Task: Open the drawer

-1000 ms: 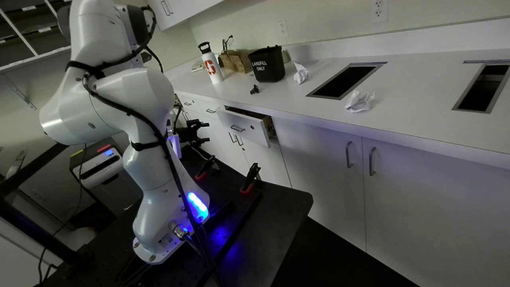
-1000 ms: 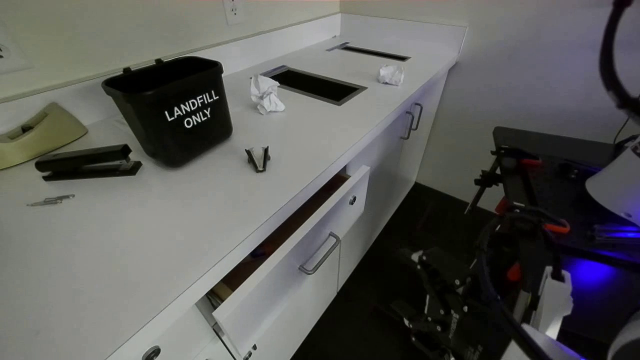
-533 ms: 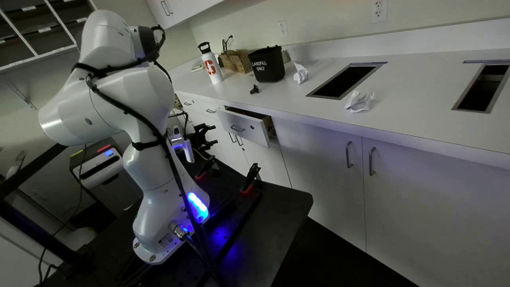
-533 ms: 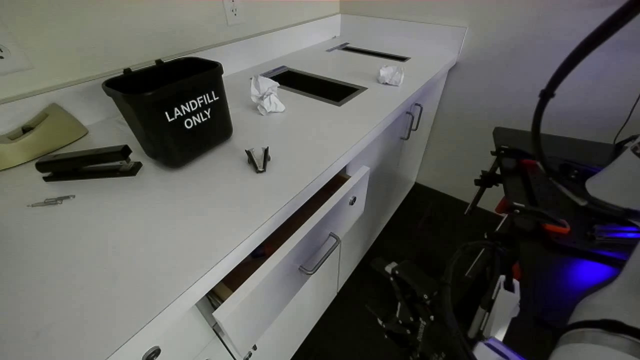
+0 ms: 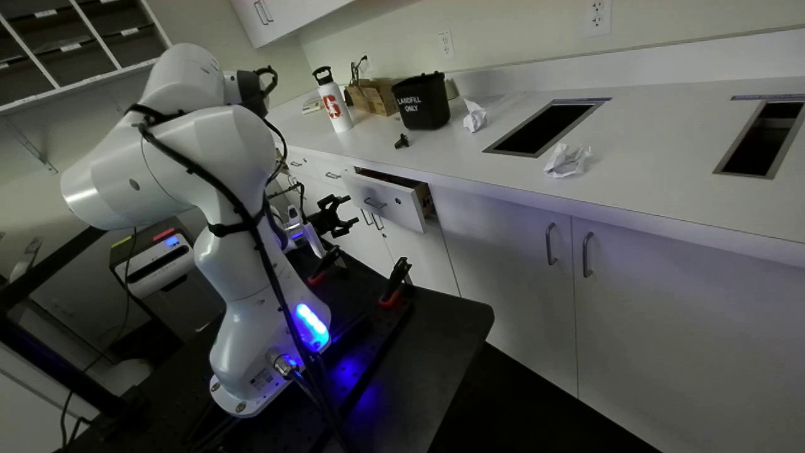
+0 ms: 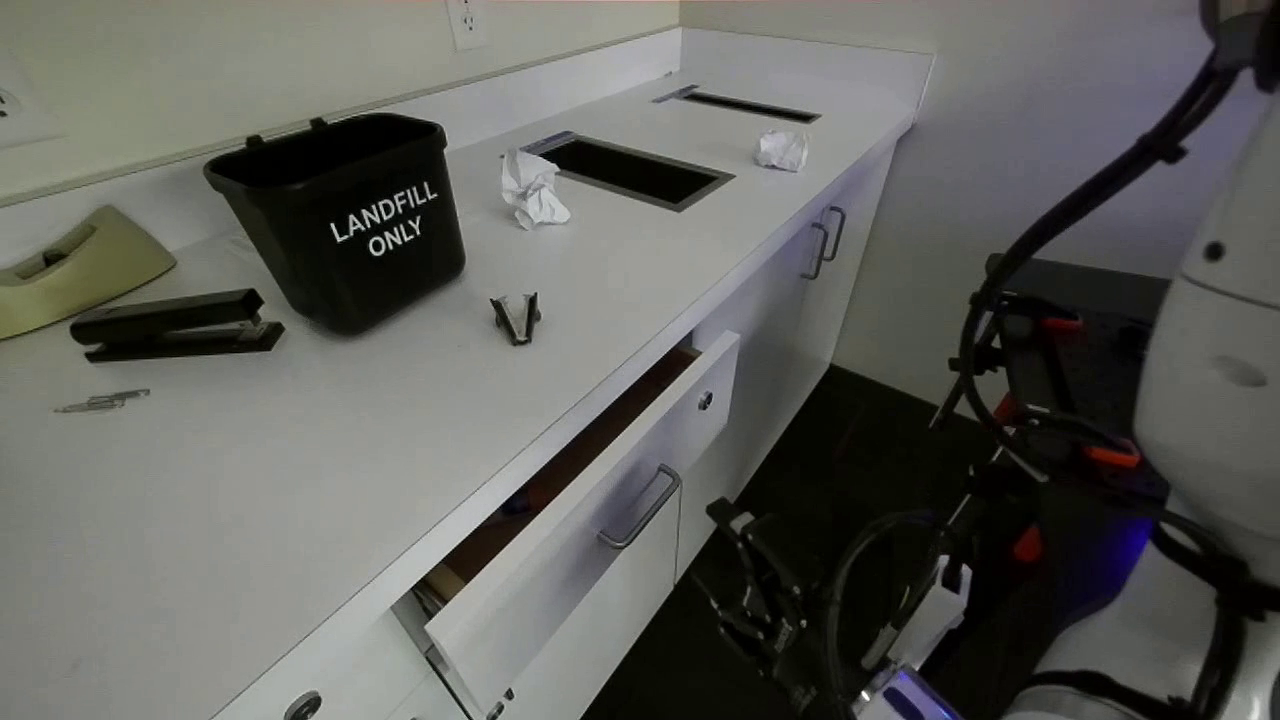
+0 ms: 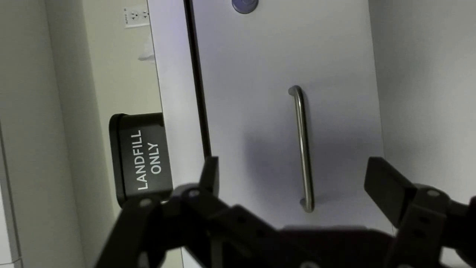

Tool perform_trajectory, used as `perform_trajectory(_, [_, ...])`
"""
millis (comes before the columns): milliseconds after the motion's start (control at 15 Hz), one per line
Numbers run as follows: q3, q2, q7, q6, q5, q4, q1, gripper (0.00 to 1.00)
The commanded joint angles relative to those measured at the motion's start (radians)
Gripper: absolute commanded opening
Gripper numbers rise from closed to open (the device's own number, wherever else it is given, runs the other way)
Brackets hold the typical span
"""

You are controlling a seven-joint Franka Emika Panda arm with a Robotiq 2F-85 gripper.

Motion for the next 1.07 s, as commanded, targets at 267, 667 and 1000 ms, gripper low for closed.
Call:
perform_trajectory(267, [0.005,0.089,-0.103,-0.059,-0.02,0.123,-0.013,1.0])
perform_trajectory(667, [-0.006,0.111,-0.134,-0.059,-0.025,0.171,-0.013,1.0])
perform_trajectory(1000, [-0.028,0.133,-0.174,-0.024,-0.058,0.223,-0.042,1.0])
